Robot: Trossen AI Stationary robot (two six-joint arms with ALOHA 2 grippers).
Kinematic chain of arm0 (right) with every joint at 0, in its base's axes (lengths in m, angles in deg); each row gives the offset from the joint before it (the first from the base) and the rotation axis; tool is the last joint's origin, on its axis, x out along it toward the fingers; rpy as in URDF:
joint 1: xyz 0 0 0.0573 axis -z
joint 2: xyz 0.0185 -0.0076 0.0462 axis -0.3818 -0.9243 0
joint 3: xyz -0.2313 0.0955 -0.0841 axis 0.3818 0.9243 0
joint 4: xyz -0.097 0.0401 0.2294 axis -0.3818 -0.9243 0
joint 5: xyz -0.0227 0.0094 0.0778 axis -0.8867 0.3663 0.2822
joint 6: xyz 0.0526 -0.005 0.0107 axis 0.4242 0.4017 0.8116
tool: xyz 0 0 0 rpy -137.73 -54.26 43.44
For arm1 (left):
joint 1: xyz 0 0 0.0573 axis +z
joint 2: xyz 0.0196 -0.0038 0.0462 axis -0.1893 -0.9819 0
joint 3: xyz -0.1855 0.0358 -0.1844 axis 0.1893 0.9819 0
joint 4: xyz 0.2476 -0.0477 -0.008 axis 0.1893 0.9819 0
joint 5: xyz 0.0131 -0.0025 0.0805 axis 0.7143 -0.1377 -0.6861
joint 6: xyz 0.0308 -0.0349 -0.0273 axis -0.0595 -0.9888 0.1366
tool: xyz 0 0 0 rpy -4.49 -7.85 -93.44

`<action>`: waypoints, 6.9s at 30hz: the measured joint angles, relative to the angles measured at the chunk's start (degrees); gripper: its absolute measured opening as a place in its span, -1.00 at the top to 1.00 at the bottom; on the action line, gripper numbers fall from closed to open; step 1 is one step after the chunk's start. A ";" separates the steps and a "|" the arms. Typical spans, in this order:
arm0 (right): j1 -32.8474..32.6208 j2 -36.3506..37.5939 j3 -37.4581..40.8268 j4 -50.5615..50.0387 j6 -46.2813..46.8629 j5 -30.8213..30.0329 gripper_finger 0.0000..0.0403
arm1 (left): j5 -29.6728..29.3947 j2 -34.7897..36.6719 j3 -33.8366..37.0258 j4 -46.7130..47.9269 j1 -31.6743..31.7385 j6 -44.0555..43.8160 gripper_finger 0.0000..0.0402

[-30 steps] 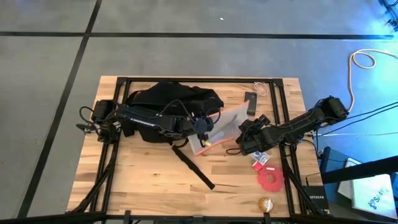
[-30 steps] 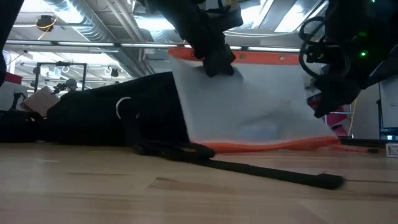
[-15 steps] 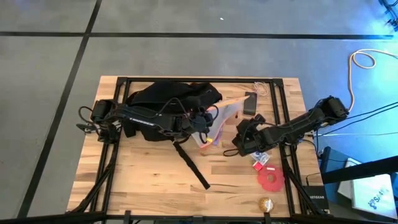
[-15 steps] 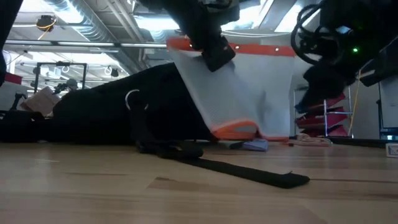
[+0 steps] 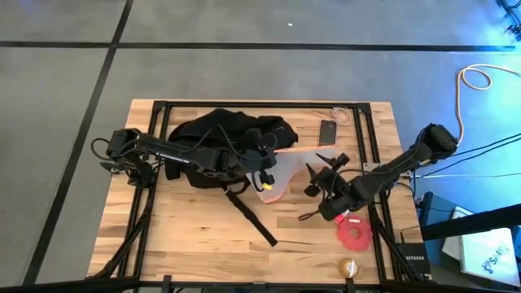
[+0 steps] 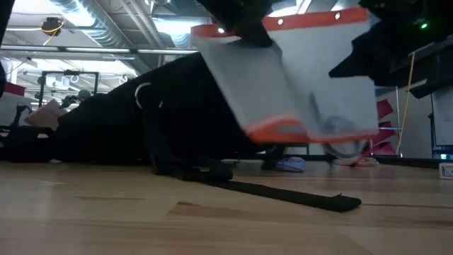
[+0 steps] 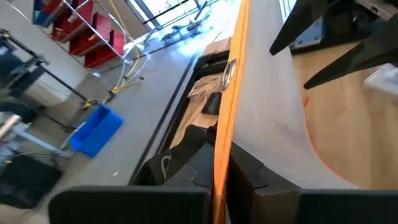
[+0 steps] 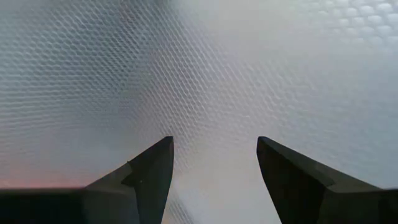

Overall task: Unpack backpack
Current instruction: Remove the items from the zipper pouch, then move the right black pen to the bottom center of the table

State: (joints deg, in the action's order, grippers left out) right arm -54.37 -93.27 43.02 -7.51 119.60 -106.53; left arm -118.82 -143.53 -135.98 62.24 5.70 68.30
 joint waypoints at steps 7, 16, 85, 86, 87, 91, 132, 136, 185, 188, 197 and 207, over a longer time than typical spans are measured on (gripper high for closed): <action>-1.01 3.16 -0.02 -0.90 0.05 1.50 -0.06 | 6.52 -0.55 0.00 5.24 2.88 -5.48 0.98; -1.07 3.20 -0.02 -2.31 0.52 3.65 -0.06 | 2.65 -0.11 0.00 0.84 3.82 -3.84 0.98; 34.66 -36.28 -32.35 -1.75 -79.92 68.91 0.16 | 0.77 3.41 23.32 23.05 13.57 -29.20 0.99; 34.86 -36.86 -32.35 -1.70 -80.40 68.30 0.16 | 0.77 3.41 23.32 23.05 13.57 -29.20 0.99; 35.01 -37.16 -32.34 -1.48 -80.62 67.52 0.16 | 0.74 3.41 23.32 23.05 13.57 -29.14 0.99; 34.99 -37.13 -32.34 -1.15 -81.03 66.36 0.18 | 0.74 3.39 23.32 23.01 13.57 -28.74 0.99; 43.56 -41.30 -35.08 23.24 -79.30 67.76 0.03 | -7.38 3.60 23.37 24.40 22.32 -29.49 0.99; 45.54 -42.82 -35.03 27.31 -72.32 67.80 -0.04 | -7.85 3.61 23.78 24.43 23.99 -31.44 0.99; 28.48 -41.29 -34.83 6.99 -40.33 64.82 0.26 | -0.82 3.65 28.50 20.70 27.02 -28.24 0.99; 26.16 -40.51 -34.73 5.02 -42.79 62.54 0.26 | 0.52 3.63 28.46 19.94 27.01 -29.09 0.99; 23.15 -39.70 -35.04 0.68 -62.21 63.38 0.26 | 2.73 3.63 28.44 19.91 26.95 -29.12 0.99; 16.65 -39.24 -44.62 -13.59 -65.43 63.20 0.26 | 6.85 3.63 28.41 19.17 26.32 -24.75 0.98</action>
State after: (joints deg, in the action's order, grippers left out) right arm -37.72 -132.52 -1.60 -21.10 54.17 -43.32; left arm -111.96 -139.91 -107.57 81.41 32.01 43.55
